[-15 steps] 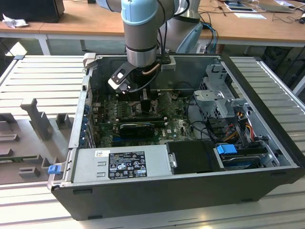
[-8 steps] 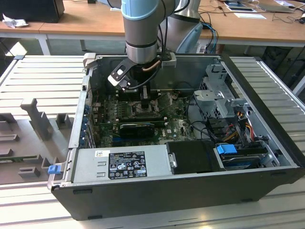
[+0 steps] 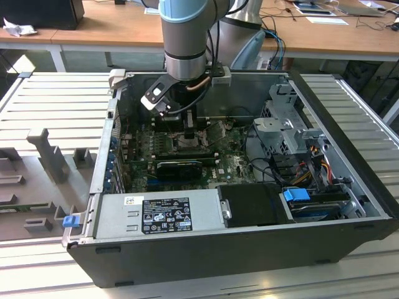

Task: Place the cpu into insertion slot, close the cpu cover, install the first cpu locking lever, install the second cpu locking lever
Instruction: 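Place the cpu into insertion slot, then close the cpu cover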

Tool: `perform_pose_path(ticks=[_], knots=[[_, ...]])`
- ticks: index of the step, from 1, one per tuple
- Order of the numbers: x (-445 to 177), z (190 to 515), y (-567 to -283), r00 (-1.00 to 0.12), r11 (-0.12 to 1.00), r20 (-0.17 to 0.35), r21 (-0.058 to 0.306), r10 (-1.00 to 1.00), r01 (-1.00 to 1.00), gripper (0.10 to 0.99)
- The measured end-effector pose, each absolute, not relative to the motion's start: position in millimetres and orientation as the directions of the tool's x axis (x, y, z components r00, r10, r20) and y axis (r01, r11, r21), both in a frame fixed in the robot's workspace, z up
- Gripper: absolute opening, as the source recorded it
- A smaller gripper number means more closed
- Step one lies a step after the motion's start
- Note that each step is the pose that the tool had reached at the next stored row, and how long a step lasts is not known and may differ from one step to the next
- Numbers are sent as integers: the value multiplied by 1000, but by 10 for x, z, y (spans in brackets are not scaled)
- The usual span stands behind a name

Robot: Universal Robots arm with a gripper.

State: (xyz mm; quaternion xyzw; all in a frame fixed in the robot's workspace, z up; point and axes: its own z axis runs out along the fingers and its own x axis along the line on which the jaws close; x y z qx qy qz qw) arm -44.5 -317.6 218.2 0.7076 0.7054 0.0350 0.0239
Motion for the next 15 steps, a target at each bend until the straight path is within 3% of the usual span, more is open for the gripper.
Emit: perform_pose_path(ticks=[15], knots=[[-393,2219,-3204,3,-5,25,80,1000,997,106]])
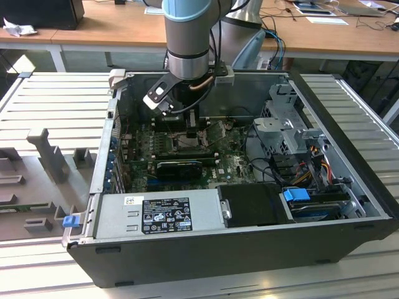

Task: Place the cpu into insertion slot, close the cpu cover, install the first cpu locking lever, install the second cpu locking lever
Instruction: 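Close the cpu cover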

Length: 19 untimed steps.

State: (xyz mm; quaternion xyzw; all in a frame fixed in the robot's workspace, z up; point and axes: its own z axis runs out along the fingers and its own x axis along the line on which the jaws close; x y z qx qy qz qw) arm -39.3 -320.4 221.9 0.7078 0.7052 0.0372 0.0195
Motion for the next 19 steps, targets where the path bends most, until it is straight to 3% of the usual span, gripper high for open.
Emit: perform_pose_path(ticks=[19], knots=[[-372,2458,-3197,3,-5,25,80,1000,997,106]])
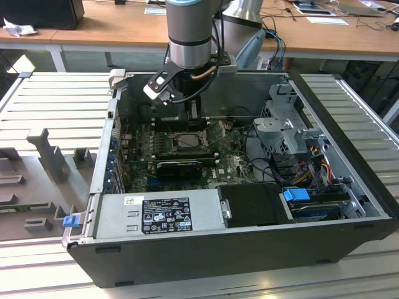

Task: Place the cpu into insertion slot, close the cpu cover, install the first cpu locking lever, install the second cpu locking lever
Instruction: 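Close the cpu cover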

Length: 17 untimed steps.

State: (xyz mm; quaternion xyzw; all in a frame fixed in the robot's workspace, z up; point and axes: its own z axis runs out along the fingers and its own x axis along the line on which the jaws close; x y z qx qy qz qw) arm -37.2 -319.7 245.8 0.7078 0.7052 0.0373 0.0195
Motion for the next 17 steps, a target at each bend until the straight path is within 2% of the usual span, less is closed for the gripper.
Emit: perform_pose_path(ticks=[17], knots=[[-312,2611,-3195,3,-5,25,80,1000,997,106]])
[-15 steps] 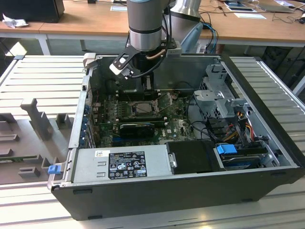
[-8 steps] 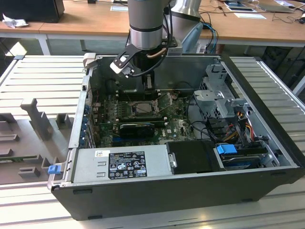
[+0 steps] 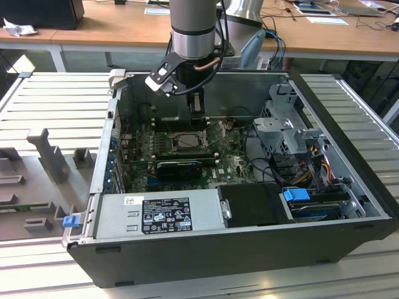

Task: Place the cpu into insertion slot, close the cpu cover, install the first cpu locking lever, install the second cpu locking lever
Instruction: 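Close the cpu cover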

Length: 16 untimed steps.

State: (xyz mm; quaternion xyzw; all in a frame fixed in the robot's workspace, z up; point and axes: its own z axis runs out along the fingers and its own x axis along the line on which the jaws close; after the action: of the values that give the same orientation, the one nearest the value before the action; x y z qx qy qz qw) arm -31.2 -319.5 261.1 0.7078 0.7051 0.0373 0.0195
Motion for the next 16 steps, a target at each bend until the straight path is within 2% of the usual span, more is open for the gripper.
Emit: perform_pose_path(ticks=[16], knots=[[-233,2611,-3193,3,-5,25,80,1000,997,106]])
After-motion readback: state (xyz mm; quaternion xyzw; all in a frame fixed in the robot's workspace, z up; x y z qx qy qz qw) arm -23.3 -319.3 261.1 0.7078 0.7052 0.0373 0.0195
